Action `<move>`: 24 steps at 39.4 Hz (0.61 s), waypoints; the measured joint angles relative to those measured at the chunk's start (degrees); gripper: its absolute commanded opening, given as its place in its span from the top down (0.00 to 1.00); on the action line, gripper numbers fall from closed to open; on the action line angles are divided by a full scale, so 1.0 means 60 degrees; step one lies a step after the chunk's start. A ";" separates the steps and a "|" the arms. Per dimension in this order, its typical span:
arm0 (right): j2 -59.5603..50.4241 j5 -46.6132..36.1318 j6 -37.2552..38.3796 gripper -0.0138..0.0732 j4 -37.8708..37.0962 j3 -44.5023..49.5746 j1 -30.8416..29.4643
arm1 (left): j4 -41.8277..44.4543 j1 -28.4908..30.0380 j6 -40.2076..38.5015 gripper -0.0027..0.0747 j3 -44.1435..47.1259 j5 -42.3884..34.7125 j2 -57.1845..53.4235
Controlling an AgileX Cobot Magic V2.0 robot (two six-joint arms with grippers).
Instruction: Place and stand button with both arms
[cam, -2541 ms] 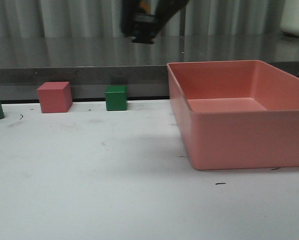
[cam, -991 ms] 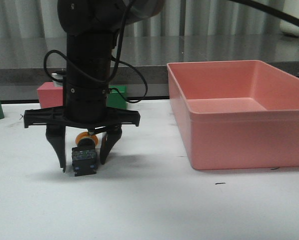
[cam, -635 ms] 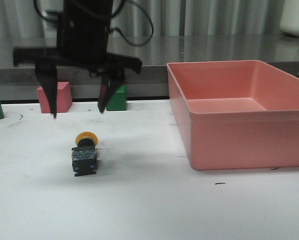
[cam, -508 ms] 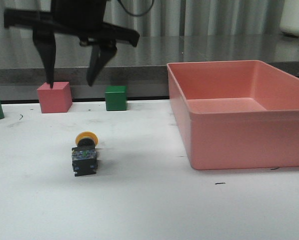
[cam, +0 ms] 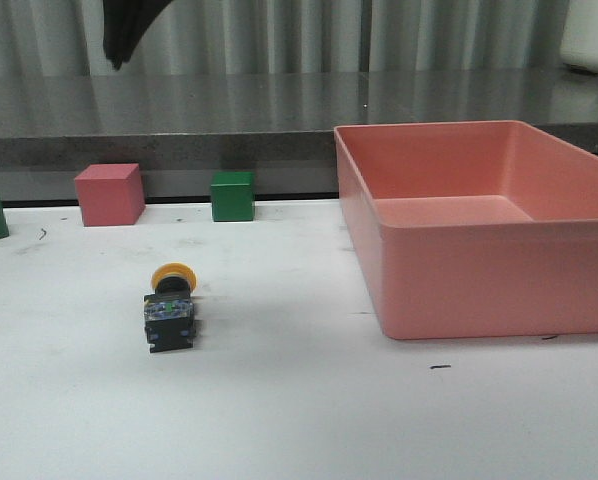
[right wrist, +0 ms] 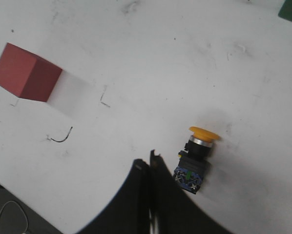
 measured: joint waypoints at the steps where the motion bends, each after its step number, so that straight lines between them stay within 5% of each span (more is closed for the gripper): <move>1: -0.0113 0.0000 -0.0072 0.92 0.0023 0.0000 -0.0105 | 0.0000 0.0000 0.0000 0.10 0.0000 0.0000 0.0000; 11: -0.2120 0.0032 -0.0671 0.92 0.0087 0.0500 -0.1878 | 0.0000 0.0000 0.0000 0.10 0.0000 0.0000 0.0000; 24: -0.4949 0.0074 -0.1047 0.92 -0.0828 0.4358 -0.4681 | 0.0000 0.0000 0.0000 0.10 0.0000 -0.0006 0.0000</move>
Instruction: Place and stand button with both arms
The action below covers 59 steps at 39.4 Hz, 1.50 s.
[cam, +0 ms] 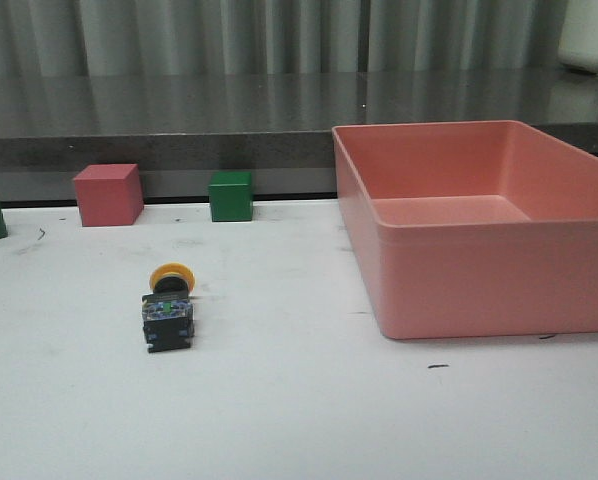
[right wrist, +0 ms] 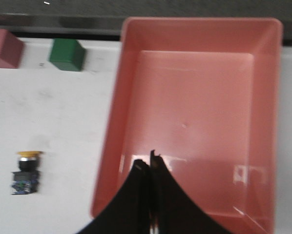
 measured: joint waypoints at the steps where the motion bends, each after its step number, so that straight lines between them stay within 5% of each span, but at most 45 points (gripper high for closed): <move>1: -0.0229 0.0000 -0.0007 0.92 -0.0054 0.0294 -0.0190 | 0.0000 0.0000 0.0000 0.10 0.0000 0.0000 0.0000; 11: -0.2730 -0.0461 -0.0105 0.92 -0.0526 0.4381 -0.0918 | 0.0000 0.0000 0.0000 0.10 0.0000 0.0000 0.0000; 35: -1.0071 -0.6363 -0.0105 0.92 -0.1241 1.3126 -0.0918 | 0.0000 0.0000 0.0000 0.10 0.0000 0.0000 0.0000; 46: -1.2669 -0.8056 -0.0138 0.92 -0.1343 1.4653 -0.0918 | 0.0000 0.0000 0.0000 0.10 0.0000 0.0000 0.0000; 59: -1.2993 -0.8247 -0.0138 0.92 -0.1343 1.4706 -0.0918 | 0.0000 0.0000 0.0000 0.10 0.0000 0.0000 0.0000</move>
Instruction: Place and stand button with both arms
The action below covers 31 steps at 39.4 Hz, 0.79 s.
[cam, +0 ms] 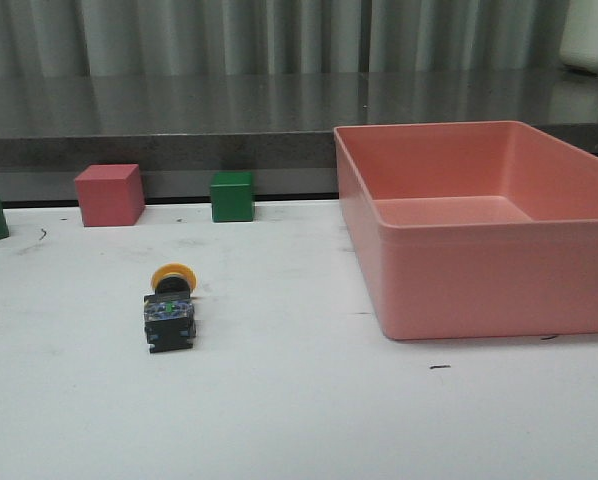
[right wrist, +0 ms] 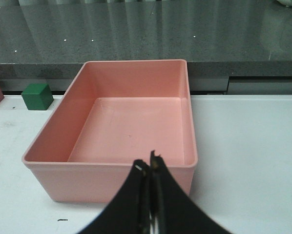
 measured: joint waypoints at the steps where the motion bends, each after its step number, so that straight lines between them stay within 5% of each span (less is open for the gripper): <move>1: 0.0000 0.0000 0.0000 0.92 0.0000 0.0000 0.0000 | 0.0000 0.0000 0.0000 0.10 0.0000 0.0000 0.0000; 22: 0.0000 0.0000 -0.0009 0.92 -0.0007 0.0000 0.0000 | 0.0000 0.0000 0.0000 0.10 -0.0052 0.0027 0.0061; 31: 0.0000 0.0000 -0.0009 0.92 -0.0007 0.0000 0.0000 | 0.0000 0.0000 0.0000 0.10 -0.1263 0.1283 0.1411</move>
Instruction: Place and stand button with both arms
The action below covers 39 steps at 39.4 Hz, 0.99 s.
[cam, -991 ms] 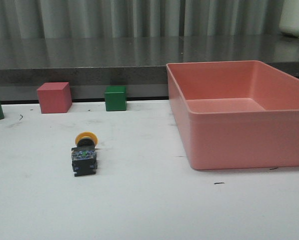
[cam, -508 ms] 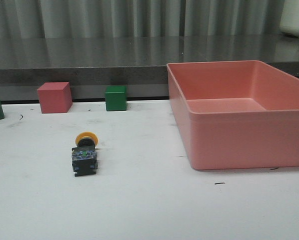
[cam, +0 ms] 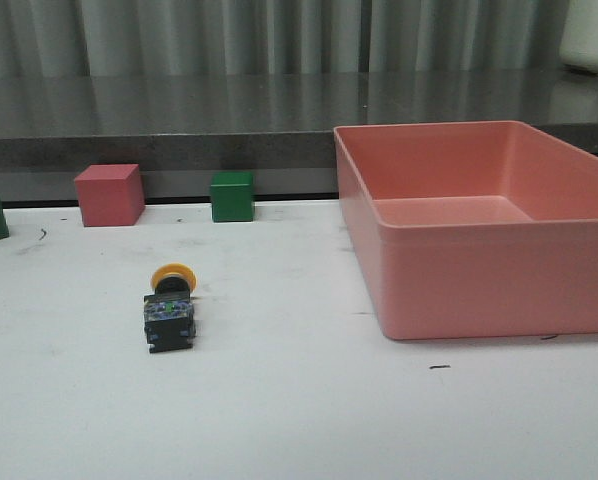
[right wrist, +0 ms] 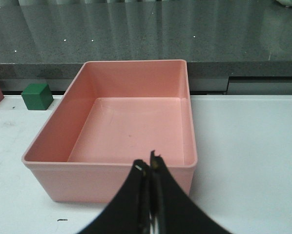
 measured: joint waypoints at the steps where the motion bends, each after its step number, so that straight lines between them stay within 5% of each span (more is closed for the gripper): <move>1: 0.0000 0.0000 0.0000 0.92 0.0000 0.0000 0.0000 | 0.0000 -0.0015 0.0000 0.10 -0.0156 0.0152 0.0241; 8: 0.0000 0.0000 0.0000 0.92 0.0000 0.0000 0.0000 | 0.0000 -0.0608 0.0000 0.10 -0.1393 0.1280 0.1906; 23: 0.0000 0.0000 0.0000 0.92 0.0000 0.0000 0.0000 | 0.0000 -0.3630 0.0055 0.10 -0.3884 0.2986 0.6114; 39: 0.0000 0.0000 0.0000 0.92 0.0000 0.0000 0.0000 | -0.0294 -0.4589 0.0055 0.10 -0.7150 0.5104 0.9931</move>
